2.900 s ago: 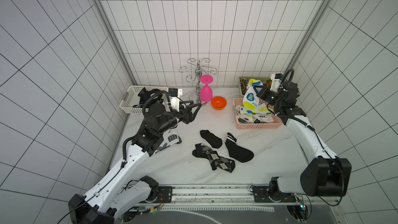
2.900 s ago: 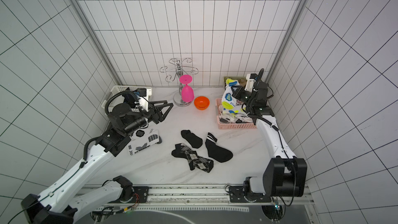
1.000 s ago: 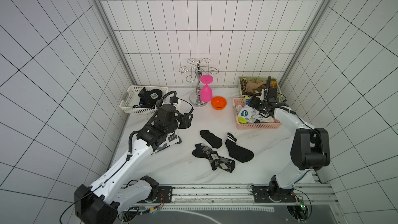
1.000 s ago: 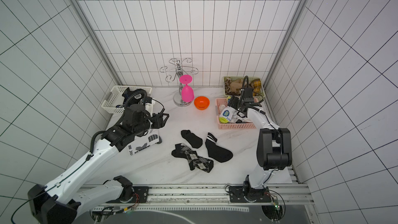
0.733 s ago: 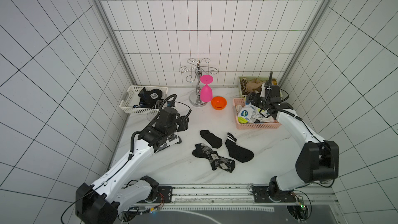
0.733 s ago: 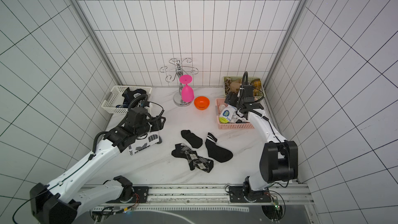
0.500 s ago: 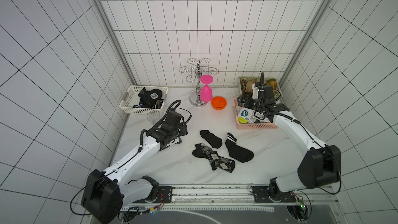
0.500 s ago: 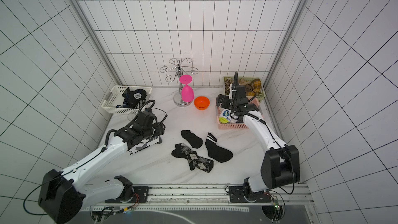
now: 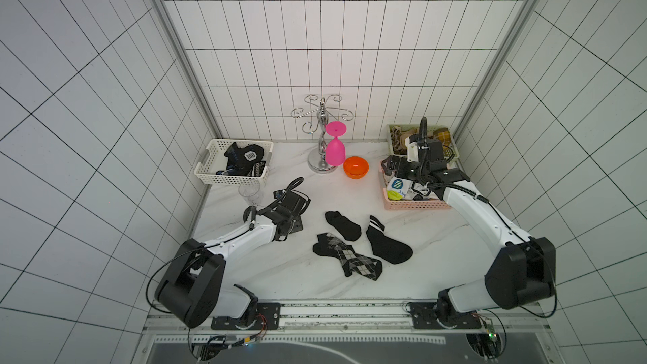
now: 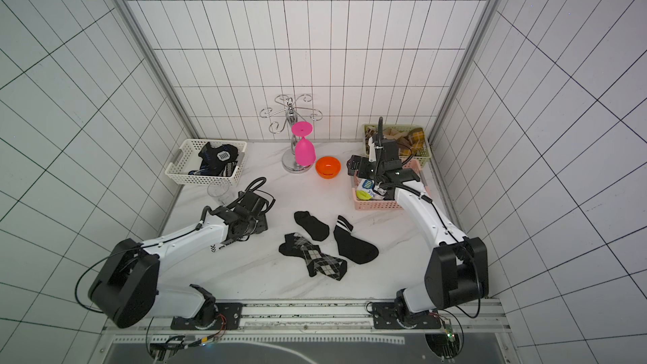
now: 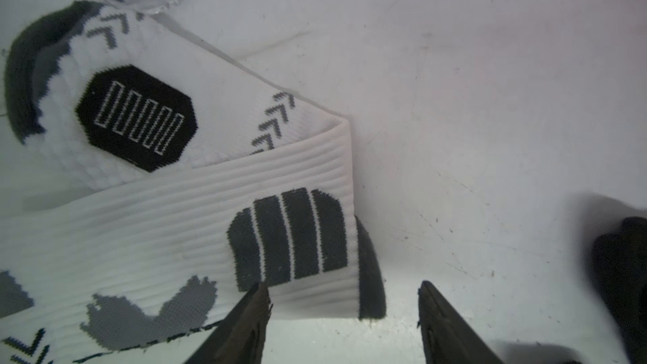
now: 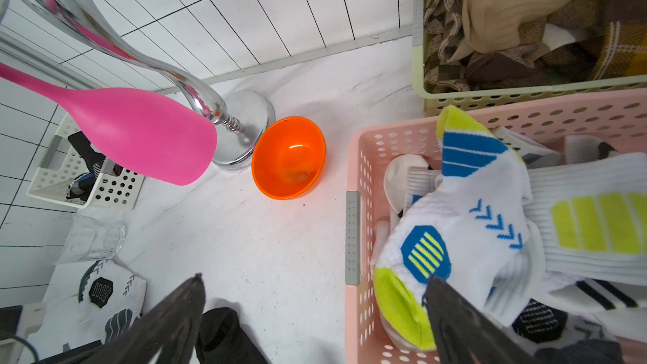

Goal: Sort the socks into the basket by color
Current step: Pick up the sock at the center of the board.

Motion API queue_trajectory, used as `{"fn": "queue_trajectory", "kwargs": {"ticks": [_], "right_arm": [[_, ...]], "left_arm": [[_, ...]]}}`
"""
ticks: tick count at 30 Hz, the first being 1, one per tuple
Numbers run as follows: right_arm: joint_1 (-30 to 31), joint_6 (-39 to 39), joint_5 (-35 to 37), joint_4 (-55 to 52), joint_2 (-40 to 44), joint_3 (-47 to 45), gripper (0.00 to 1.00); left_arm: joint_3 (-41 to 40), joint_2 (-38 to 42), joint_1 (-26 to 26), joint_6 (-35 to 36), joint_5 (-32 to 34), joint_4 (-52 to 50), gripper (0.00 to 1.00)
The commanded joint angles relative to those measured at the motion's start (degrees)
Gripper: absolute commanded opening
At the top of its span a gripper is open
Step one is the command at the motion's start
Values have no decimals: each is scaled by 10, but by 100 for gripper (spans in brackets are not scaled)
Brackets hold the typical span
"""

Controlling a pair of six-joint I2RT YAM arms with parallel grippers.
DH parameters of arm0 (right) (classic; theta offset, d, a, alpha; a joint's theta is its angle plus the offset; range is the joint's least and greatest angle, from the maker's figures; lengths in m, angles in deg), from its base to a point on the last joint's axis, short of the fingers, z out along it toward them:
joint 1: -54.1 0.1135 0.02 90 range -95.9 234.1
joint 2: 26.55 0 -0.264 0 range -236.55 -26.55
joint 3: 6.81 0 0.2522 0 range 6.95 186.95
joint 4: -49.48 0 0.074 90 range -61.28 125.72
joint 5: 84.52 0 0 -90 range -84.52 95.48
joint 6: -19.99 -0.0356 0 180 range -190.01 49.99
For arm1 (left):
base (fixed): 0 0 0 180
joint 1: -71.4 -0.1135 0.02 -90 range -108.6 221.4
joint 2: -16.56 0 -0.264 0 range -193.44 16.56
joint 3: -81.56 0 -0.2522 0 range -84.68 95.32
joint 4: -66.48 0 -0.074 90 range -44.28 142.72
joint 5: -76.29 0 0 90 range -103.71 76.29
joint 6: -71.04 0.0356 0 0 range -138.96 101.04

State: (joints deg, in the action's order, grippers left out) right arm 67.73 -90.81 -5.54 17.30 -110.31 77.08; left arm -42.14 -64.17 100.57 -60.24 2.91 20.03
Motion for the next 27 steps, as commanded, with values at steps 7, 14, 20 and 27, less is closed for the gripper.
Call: {"fn": "queue_trajectory", "kwargs": {"ticks": [7,14,20,27], "right_arm": [[3,14,-22,-2,6,-8,99],[3,15,-34,4,11,-11,99],[8,17,-45,5,17,-11,99],[16,18,-97,29,28,-20,99]], "left_arm": [[-14,-75,3,-6,47,66,63],[-29,-45,13,-10,36,61,17],[-11,7,39,-13,50,16,1],[40,79,59,8,43,-42,0]]}}
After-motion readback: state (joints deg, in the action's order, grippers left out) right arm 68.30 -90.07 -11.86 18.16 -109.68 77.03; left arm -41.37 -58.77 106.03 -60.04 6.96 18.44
